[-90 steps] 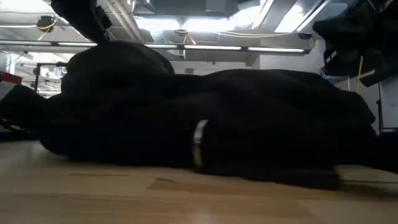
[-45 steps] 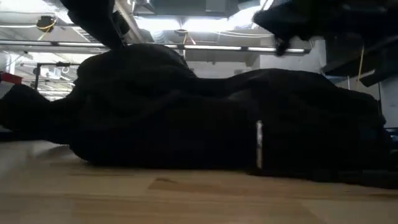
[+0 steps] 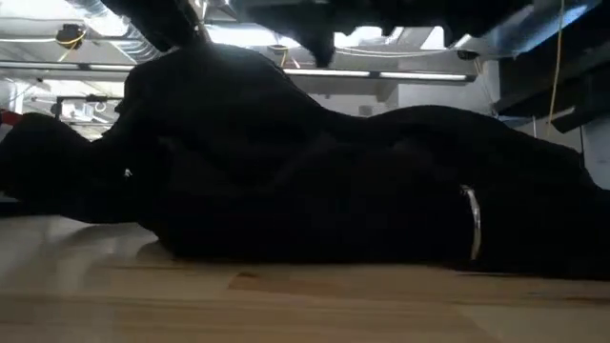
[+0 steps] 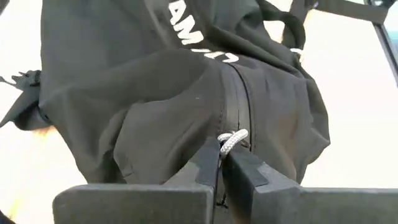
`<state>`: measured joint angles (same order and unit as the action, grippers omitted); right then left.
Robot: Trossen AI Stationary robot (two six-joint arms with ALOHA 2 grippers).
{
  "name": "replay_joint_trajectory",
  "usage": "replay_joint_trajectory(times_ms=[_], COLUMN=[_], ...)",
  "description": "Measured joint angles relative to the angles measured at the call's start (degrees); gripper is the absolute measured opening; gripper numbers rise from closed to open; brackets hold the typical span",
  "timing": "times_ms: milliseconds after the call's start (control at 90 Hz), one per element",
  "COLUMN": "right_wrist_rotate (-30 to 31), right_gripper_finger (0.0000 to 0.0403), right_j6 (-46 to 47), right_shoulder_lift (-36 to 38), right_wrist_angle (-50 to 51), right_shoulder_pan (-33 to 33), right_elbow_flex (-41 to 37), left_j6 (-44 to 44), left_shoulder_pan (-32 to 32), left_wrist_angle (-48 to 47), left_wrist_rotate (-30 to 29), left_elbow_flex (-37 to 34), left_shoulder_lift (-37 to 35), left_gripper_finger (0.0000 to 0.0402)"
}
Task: Unpack backpack
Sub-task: Open the black bag
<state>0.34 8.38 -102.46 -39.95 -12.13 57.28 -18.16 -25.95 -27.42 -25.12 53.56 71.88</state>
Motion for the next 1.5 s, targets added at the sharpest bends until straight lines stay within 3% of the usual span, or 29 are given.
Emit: replay_joint_trajectory(times_ms=[256,556,789,1111,1367,1500], right_wrist_rotate=[0.1,5.2,5.5,6.3,7.4,8.0], right_gripper_finger=[0.023,0.0201,0.0198,0.0198,0.0196,0.0173], right_j6=[0.4,0.1,-1.9,-17.2,-17.7,-17.7], right_shoulder_lift=[-6.3,-7.4,-7.4,-10.0,-13.7,-13.8], right_wrist_angle=[9.9,15.6,13.3,10.7,10.2,9.9], right_shoulder_pan=[-1.1,-1.0,-1.2,-3.6,-3.6,-3.5], right_elbow_flex=[10.3,11.6,11.6,11.8,15.9,16.4], left_j6=[-1.2,-1.6,-1.6,-1.5,-1.7,-1.9], left_shoulder_pan=[-1.7,-1.9,-1.9,-1.9,-2.0,-2.0], left_wrist_angle=[-0.2,-0.1,0.0,0.0,-1.3,0.1], left_wrist_rotate=[-1.0,-1.0,-1.0,-0.8,0.1,-0.4], left_elbow_flex=[0.0,0.0,0.0,0.0,-0.2,-0.1], left_shoulder_lift=[0.0,0.0,0.0,0.0,0.0,0.0], left_gripper_finger=[0.0,0.0,0.0,0.0,0.0,0.0])
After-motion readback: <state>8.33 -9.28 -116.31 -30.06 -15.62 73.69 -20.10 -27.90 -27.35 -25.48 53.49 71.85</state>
